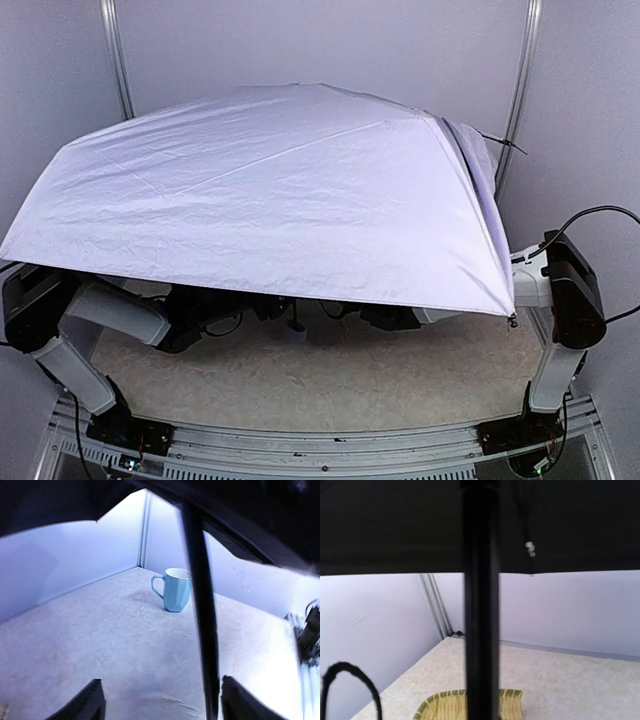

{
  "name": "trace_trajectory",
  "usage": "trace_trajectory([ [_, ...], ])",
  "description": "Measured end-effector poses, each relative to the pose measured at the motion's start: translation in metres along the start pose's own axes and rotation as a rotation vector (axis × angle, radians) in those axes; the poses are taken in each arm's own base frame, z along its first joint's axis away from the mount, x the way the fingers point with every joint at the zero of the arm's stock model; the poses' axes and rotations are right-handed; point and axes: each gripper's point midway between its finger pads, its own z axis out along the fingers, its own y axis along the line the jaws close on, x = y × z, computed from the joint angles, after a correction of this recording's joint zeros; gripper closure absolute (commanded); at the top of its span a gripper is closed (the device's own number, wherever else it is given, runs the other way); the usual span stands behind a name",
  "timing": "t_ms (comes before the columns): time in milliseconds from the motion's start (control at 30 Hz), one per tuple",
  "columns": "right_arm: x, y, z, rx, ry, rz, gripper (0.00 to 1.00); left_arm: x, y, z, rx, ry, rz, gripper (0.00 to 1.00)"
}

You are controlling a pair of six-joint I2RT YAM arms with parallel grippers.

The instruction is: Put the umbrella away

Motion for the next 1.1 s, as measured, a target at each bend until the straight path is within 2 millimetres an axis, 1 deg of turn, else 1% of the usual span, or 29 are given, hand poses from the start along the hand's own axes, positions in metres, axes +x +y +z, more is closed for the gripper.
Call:
trace_trajectory([
  [67,0.002,-0.003,-0.001,0.009,0.001,0.009,1.00,0.002,-0.002,0.009,0.009,0.007,-0.001,0.71],
  [133,0.004,-0.008,-0.001,0.024,0.003,0.009,1.00,0.006,-0.006,0.013,0.026,0.015,-0.006,0.90],
  [167,0.006,-0.009,-0.001,0.029,0.006,0.008,1.00,0.008,-0.010,0.014,0.035,0.020,-0.015,0.96],
  [200,0.007,-0.010,-0.002,0.031,0.008,0.006,1.00,0.009,-0.013,0.015,0.045,0.023,-0.026,1.00],
  [267,0.007,-0.012,-0.004,0.032,0.008,0.004,1.00,0.010,-0.014,0.015,0.049,0.027,-0.071,1.00],
  [300,0.006,-0.011,-0.006,0.023,0.009,0.002,0.93,0.010,-0.015,0.015,0.056,0.025,-0.083,1.00],
  [333,0.003,-0.010,-0.007,0.011,0.010,0.000,0.79,0.008,-0.017,0.015,0.066,0.019,-0.100,1.00],
  [367,0.001,-0.009,-0.007,-0.009,0.015,-0.008,0.56,0.005,-0.019,0.015,0.077,0.010,-0.113,1.00],
  [400,-0.003,-0.009,-0.006,-0.030,0.018,-0.015,0.38,0.002,-0.022,0.014,0.093,0.000,-0.126,1.00],
  [433,-0.007,-0.006,-0.006,-0.068,0.025,-0.027,0.29,0.001,-0.024,0.014,0.104,-0.006,-0.146,1.00],
  [467,-0.013,-0.003,-0.007,-0.115,0.030,-0.030,0.22,0.000,-0.024,0.014,0.110,-0.007,-0.173,1.00],
  [500,-0.022,-0.001,-0.008,-0.165,0.029,-0.036,0.17,0.000,-0.025,0.013,0.116,-0.006,-0.198,1.00],
  [533,-0.032,0.000,-0.009,-0.221,0.026,-0.036,0.14,0.001,-0.026,0.012,0.125,-0.005,-0.237,1.00],
  [600,-0.054,-0.004,-0.010,-0.316,0.008,-0.021,0.09,0.002,-0.028,0.010,0.143,-0.006,-0.300,1.00],
  [667,-0.073,-0.013,-0.010,-0.403,-0.010,0.000,0.07,0.003,-0.033,0.007,0.169,-0.004,-0.369,1.00],
  [733,-0.085,-0.021,-0.010,-0.482,-0.021,0.037,0.07,0.005,-0.039,0.006,0.200,-0.001,-0.419,1.00],
  [833,-0.093,-0.030,-0.006,-0.575,-0.015,0.118,0.07,0.002,-0.051,0.006,0.244,-0.003,-0.455,1.00],
  [967,-0.107,-0.021,0.004,-0.689,-0.028,0.228,0.11,-0.002,-0.073,0.004,0.313,-0.006,-0.457,1.00],
  [1100,-0.122,-0.008,0.015,-0.795,-0.061,0.340,0.22,-0.002,-0.089,0.005,0.365,0.000,-0.453,1.00],
])
